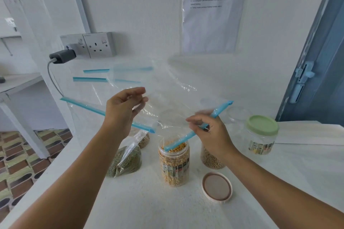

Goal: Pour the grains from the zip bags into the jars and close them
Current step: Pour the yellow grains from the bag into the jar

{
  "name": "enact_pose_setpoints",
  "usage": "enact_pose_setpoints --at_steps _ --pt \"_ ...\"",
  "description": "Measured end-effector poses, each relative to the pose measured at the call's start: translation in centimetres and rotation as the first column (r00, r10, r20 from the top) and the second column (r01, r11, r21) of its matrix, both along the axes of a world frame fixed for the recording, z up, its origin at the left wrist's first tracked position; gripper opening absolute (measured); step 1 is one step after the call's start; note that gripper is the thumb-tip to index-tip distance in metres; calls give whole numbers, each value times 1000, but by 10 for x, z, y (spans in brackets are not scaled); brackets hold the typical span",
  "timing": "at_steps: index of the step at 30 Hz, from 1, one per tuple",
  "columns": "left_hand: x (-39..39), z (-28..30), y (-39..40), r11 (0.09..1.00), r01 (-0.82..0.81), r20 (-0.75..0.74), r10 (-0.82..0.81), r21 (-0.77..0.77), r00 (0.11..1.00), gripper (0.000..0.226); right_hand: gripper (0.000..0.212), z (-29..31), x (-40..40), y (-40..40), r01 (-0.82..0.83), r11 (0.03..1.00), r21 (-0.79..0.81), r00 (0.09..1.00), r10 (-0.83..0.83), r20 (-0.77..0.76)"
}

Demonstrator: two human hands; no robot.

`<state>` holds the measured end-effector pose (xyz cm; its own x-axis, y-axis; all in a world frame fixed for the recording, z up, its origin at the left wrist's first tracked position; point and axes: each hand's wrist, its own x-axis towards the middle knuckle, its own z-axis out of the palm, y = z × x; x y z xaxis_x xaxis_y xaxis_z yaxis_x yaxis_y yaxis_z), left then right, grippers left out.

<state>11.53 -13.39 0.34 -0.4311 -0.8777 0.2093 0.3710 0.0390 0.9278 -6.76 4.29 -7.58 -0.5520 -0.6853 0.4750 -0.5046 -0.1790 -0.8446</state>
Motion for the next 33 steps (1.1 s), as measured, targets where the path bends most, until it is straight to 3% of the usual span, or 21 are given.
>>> enact_pose_setpoints --at_steps 7,10,16,25,33 --pt "-4 18 5 982 -30 -56 19 -189 998 29 16 4 0 -10 53 997 -52 996 -49 80" --pt "-6 17 7 974 -26 -45 16 -223 999 35 17 4 1 -12 58 997 -51 997 -56 46" --pt "-4 11 11 967 -57 -33 50 -249 998 30 24 5 3 -7 6 1000 17 996 -5 -86" --pt "-5 14 20 965 -6 -36 -3 -261 999 37 33 2 5 -6 -13 1000 -3 995 13 -96" --pt "7 5 9 983 32 59 -22 -183 998 36 41 5 1 -4 -86 996 -34 975 91 204"
